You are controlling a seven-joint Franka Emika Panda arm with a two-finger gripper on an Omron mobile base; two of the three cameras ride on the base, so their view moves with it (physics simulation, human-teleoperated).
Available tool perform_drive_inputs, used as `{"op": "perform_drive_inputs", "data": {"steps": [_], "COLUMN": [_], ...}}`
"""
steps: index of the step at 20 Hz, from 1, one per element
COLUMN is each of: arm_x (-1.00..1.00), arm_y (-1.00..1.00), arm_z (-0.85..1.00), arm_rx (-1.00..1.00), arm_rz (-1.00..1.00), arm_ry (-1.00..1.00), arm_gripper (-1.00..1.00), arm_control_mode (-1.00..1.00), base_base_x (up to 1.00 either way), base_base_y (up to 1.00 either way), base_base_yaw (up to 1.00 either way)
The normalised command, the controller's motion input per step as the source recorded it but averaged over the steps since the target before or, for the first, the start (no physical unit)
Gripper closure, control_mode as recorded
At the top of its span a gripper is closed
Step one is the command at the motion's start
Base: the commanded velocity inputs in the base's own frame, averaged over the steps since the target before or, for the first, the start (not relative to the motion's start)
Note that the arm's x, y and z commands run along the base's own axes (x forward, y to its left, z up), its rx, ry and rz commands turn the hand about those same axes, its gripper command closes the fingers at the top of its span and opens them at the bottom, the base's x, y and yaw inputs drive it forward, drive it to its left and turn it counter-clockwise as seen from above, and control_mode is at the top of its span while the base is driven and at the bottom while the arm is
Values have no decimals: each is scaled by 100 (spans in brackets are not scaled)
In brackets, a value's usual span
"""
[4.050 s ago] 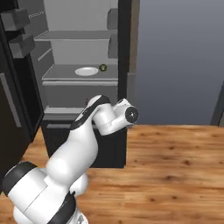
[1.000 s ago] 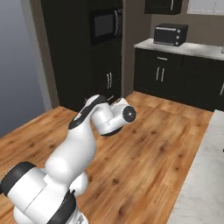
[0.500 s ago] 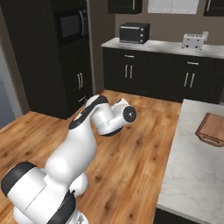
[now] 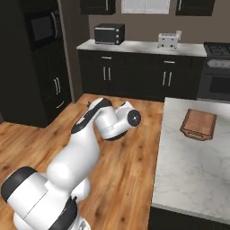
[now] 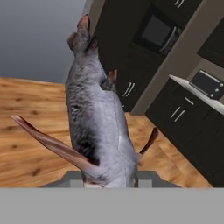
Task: Retrieve the fish from the fridge and place it on the cutting board.
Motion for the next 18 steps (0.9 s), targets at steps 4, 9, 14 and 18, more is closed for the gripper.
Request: {"op": "perform_drive_inputs", "data": {"steps": [4, 9, 14, 18], "arm_x": [0, 0, 0, 0], "arm_y": [0, 0, 0, 0], "arm_z": [0, 0, 0, 0], "arm_rx": [0, 0, 0, 0], "arm_rz": [0, 0, 0, 0], "arm_ry": [0, 0, 0, 0], "arm_gripper": [100, 100, 100, 100], "arm_control_mode": [100, 100, 100, 100], "base_base_x": [65, 74, 61, 41], "base_base_y": [33, 39, 30, 11], "base_base_yaw": [-21, -18, -17, -18]}}
